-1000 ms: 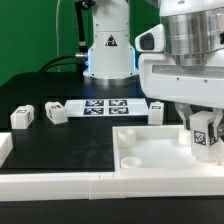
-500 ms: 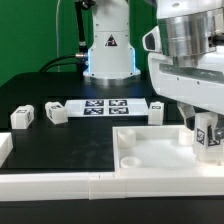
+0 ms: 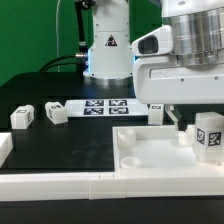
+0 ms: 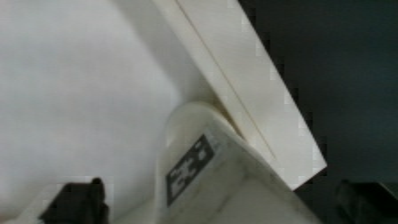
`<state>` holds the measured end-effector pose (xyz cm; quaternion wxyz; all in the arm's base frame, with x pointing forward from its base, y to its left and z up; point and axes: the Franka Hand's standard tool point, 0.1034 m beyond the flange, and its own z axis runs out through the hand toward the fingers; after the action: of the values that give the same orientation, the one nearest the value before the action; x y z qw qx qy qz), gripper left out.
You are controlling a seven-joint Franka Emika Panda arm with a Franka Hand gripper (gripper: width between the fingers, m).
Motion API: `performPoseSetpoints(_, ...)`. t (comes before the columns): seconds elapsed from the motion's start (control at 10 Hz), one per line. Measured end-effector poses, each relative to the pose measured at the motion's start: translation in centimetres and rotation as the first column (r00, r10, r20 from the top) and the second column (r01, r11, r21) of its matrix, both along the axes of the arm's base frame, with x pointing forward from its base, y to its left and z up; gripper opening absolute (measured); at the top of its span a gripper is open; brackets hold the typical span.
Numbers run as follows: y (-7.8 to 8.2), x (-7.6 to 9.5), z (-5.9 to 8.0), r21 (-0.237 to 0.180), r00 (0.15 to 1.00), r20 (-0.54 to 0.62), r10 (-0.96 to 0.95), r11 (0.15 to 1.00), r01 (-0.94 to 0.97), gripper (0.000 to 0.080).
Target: Assemble one leg
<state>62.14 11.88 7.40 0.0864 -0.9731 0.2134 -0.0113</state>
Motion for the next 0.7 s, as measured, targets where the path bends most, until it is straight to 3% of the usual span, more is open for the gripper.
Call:
performPoseSetpoints(0.2,-0.08,-0.07,-0.17,-0.02,0.973,0.033,0.227,0.974,-0.226,0.0649)
performPoseSetpoints(0.5,-0.37,-0.12,-0.57,-0.076,0.838,0.064,0.542,0.84,-0.538,0.0649)
performPoseSetpoints(0.6,-0.47,-0.1,-0.57,-0.083,0.809,0.068,0.584,0.811,-0.579,0.0527)
performPoseSetpoints(0.7,-0.46,-0.1,-0.57,-0.081,0.813,0.068,0.579,0.815,-0.574,0.0527)
